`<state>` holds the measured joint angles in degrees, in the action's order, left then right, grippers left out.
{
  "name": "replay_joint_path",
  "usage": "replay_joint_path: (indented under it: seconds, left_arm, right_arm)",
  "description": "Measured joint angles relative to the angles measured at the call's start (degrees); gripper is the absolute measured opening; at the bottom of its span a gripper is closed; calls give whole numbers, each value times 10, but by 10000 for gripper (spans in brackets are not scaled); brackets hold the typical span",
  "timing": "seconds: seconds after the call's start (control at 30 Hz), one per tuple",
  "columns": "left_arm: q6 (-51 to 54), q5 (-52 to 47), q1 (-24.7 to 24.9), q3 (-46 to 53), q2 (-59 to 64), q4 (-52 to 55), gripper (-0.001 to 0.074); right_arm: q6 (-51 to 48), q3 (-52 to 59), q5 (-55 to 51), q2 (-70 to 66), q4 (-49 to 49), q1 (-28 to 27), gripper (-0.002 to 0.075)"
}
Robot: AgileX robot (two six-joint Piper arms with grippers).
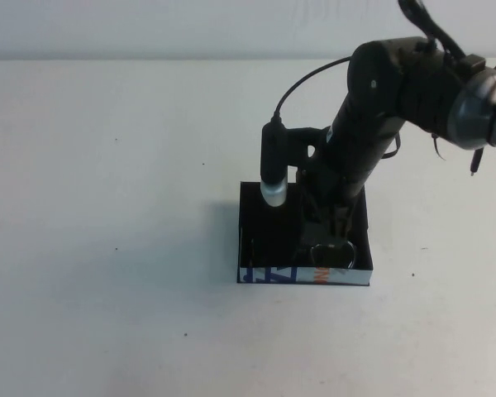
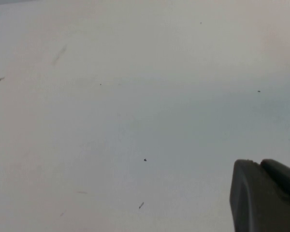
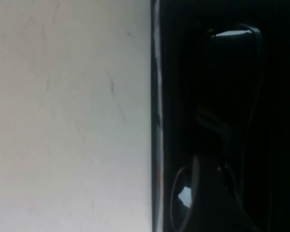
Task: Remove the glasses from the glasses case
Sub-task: Pick up the glasses from the glasses case
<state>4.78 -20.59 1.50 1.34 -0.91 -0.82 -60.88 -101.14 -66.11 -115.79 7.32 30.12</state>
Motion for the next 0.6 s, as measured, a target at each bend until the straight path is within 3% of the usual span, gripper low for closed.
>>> replay_joint_path:
  seconds: [0.6]
  left_arm:
    - [0,0,0,0,0,0,-5]
  right_arm:
    - [36,-12,22,-56,3,3,317]
